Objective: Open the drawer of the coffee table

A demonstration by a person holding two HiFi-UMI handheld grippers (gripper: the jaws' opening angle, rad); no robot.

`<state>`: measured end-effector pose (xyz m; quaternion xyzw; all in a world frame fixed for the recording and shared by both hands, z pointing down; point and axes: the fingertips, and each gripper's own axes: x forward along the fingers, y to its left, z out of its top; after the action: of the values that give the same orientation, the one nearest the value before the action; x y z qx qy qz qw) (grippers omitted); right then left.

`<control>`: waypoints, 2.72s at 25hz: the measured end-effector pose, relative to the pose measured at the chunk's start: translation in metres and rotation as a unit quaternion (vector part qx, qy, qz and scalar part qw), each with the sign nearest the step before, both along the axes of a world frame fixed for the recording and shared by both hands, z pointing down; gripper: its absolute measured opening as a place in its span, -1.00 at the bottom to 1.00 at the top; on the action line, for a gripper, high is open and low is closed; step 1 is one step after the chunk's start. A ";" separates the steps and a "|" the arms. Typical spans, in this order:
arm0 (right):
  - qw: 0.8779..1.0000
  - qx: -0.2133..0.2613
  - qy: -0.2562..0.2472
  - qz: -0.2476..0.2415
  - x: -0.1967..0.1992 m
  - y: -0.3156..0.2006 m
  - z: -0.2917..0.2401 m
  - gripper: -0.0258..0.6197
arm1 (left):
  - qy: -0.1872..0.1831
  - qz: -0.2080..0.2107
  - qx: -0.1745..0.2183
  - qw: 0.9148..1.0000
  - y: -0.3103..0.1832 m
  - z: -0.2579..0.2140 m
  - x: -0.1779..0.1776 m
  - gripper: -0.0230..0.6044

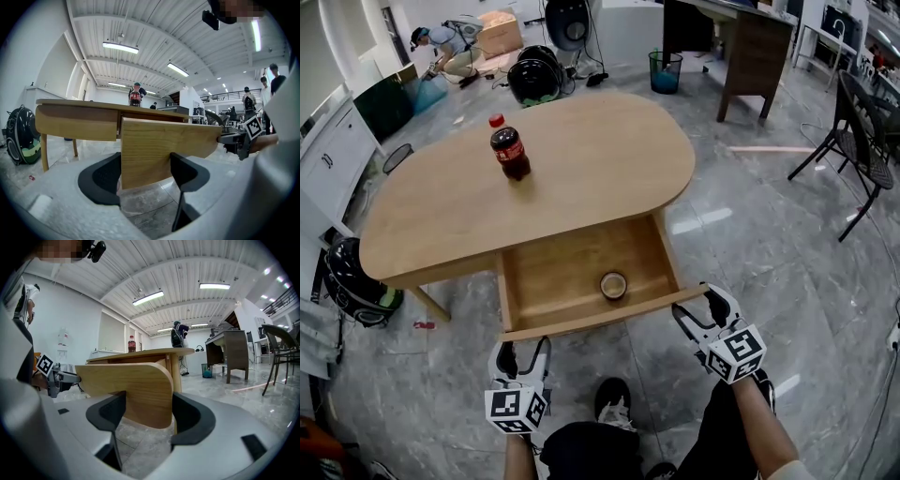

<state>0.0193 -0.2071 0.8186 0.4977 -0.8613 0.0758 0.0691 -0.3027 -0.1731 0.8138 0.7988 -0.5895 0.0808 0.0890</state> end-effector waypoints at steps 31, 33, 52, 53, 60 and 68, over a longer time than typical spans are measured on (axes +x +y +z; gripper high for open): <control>0.980 -0.196 0.001 0.022 -0.008 0.037 -0.070 0.03 | 0.030 -0.014 -0.150 0.988 0.010 -0.116 -0.010 0.08; 0.977 -0.215 0.005 0.017 -0.016 0.043 -0.096 0.03 | 0.029 -0.011 -0.160 0.987 0.009 -0.150 -0.004 0.08; 0.957 -0.282 -0.001 0.065 -0.076 0.081 -0.358 0.03 | 0.023 0.029 -0.238 0.971 0.047 -0.386 0.062 0.08; 0.958 -0.278 -0.004 0.065 -0.080 0.085 -0.371 0.03 | 0.023 0.031 -0.240 0.970 0.053 -0.395 0.064 0.07; 0.965 -0.251 -0.024 0.068 -0.093 0.114 -0.458 -0.03 | 0.002 0.012 -0.231 0.973 0.088 -0.461 0.079 -0.16; 0.968 -0.228 -0.050 0.094 -0.088 0.182 -0.506 -0.20 | 0.008 -0.009 -0.207 0.978 0.143 -0.510 0.106 -0.51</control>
<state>-0.0683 -0.0247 0.3126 0.5434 -0.7727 0.3012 0.1300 -0.1965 -0.0299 0.3041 0.7582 -0.5668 0.1933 0.2578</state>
